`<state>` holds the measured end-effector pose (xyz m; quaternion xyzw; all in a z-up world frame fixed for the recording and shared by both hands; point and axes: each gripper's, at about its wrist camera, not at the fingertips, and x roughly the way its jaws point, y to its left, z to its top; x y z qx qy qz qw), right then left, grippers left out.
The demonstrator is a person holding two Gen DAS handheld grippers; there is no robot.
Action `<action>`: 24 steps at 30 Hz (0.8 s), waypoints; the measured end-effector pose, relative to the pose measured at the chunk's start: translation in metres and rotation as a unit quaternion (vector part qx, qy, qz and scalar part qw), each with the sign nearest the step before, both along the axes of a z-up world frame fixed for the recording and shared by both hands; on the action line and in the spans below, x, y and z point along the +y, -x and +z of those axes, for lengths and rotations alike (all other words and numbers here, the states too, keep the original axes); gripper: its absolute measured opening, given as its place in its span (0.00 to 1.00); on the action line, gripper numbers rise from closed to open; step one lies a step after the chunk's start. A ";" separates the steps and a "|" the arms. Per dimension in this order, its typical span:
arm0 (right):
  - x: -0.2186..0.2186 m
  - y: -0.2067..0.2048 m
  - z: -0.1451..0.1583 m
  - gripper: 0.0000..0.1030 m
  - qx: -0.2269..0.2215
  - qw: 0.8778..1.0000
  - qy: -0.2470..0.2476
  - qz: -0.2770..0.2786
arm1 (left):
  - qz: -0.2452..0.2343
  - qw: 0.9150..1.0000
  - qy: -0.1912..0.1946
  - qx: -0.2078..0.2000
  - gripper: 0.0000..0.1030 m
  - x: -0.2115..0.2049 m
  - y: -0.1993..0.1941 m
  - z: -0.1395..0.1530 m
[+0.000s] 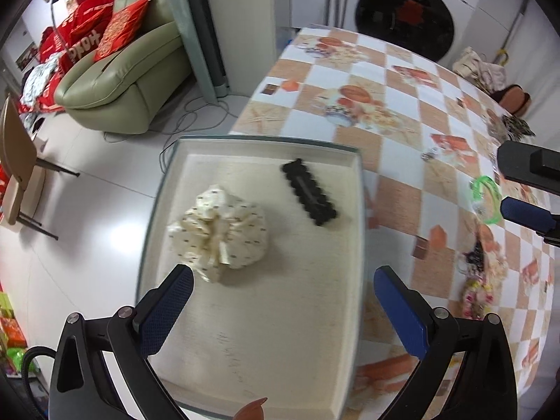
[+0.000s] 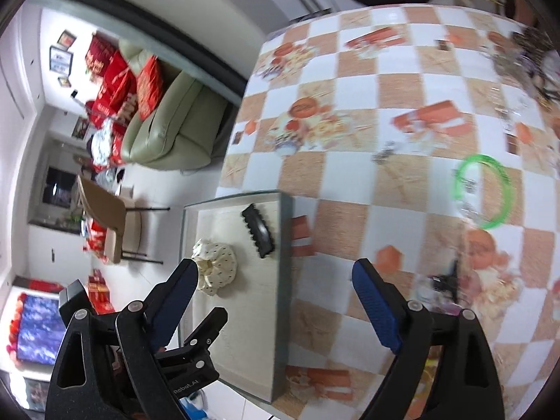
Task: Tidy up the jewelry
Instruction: 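Open both tools and withdraw them from the tray toward the table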
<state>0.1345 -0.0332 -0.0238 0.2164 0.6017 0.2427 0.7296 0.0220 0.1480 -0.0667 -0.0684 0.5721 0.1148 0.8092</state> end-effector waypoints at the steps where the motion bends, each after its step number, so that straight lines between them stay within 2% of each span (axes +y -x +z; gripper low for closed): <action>1: -0.010 0.002 0.001 0.89 0.000 1.000 0.001 -0.009 | -0.004 1.000 0.000 0.001 1.00 -0.005 -0.001 0.000; 7: -0.065 0.011 0.000 0.89 0.001 0.998 0.016 -0.058 | -0.036 0.999 0.003 0.010 1.00 -0.039 -0.005 0.000; 15: -0.133 0.023 -0.010 0.89 -0.007 0.992 0.063 -0.110 | -0.072 0.997 -0.001 0.015 1.00 -0.077 -0.016 -0.002; 24: -0.185 0.023 -0.027 0.89 0.023 0.986 0.103 -0.127 | -0.095 0.995 0.010 0.032 1.00 -0.109 -0.039 -0.017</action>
